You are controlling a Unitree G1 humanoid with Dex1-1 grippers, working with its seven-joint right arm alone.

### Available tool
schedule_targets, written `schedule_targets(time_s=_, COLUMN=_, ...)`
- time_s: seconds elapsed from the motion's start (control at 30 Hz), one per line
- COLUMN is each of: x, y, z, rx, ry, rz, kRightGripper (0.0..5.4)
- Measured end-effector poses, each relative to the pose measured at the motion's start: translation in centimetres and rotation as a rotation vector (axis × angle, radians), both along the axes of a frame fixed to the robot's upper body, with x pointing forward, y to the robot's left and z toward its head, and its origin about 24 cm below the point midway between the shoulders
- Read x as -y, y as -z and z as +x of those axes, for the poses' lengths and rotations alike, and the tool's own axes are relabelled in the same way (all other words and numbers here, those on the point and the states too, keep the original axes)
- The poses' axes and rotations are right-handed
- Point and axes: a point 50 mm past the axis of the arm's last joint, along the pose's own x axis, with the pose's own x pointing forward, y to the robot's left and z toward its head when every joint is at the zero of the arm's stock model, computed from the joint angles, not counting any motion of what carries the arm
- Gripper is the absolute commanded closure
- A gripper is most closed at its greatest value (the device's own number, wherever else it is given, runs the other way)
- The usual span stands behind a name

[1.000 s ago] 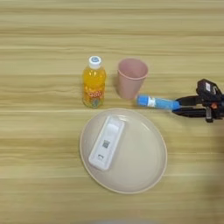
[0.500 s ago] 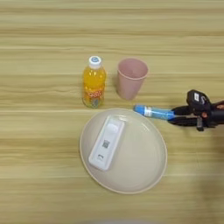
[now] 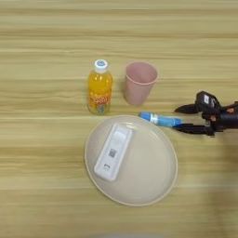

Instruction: Move the objects on the table

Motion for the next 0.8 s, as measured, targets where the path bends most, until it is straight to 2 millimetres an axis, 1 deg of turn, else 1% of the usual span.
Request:
schedule_targets(time_s=0.1, x=-0.2, y=-0.9, z=0.4, rx=0.042, ry=-0.015, rz=0.027, kRightGripper=1.63)
schedule_targets(time_s=0.17, x=-0.5, y=-2.5, z=0.7, rx=0.105, ry=-0.053, rz=0.074, kRightGripper=1.39)
schedule_targets(time_s=0.23, x=-0.8, y=-3.3, z=0.7, rx=0.122, ry=-0.088, rz=0.102, kRightGripper=1.07)
schedule_targets(time_s=0.27, x=-1.2, y=-3.5, z=0.4, rx=0.122, ry=-0.124, rz=0.127, kRightGripper=1.02)
schedule_targets(time_s=0.33, x=-1.8, y=-3.5, z=-0.3, rx=0.112, ry=-0.172, rz=0.161, kRightGripper=0.77)
schedule_targets(time_s=0.37, x=-2.1, y=-3.4, z=-0.7, rx=0.105, ry=-0.194, rz=0.176, kRightGripper=0.77)
schedule_targets(time_s=0.4, x=-3.0, y=-3.0, z=-1.6, rx=0.094, ry=-0.241, rz=0.195, kRightGripper=0.56)
schedule_targets(time_s=0.47, x=-3.7, y=-2.9, z=-2.1, rx=0.086, ry=-0.273, rz=0.203, kRightGripper=0.32)
schedule_targets(time_s=0.5, x=-4.5, y=-3.2, z=-2.5, rx=0.09, ry=-0.307, rz=0.208, kRightGripper=0.25)
schedule_targets(time_s=0.57, x=-5.2, y=-3.7, z=-2.7, rx=0.108, ry=-0.344, rz=0.212, kRightGripper=0.13)
schedule_targets(time_s=0.6, x=-5.9, y=-4.5, z=-2.8, rx=0.131, ry=-0.375, rz=0.21, kRightGripper=0.06)
schedule_targets(time_s=0.67, x=-6.6, y=-5.0, z=-2.9, rx=0.147, ry=-0.4, rz=0.205, kRightGripper=0.06)
schedule_targets(time_s=0.8, x=-7.9, y=-4.6, z=-3.3, rx=0.138, ry=-0.42, rz=0.218, kRightGripper=0.06)
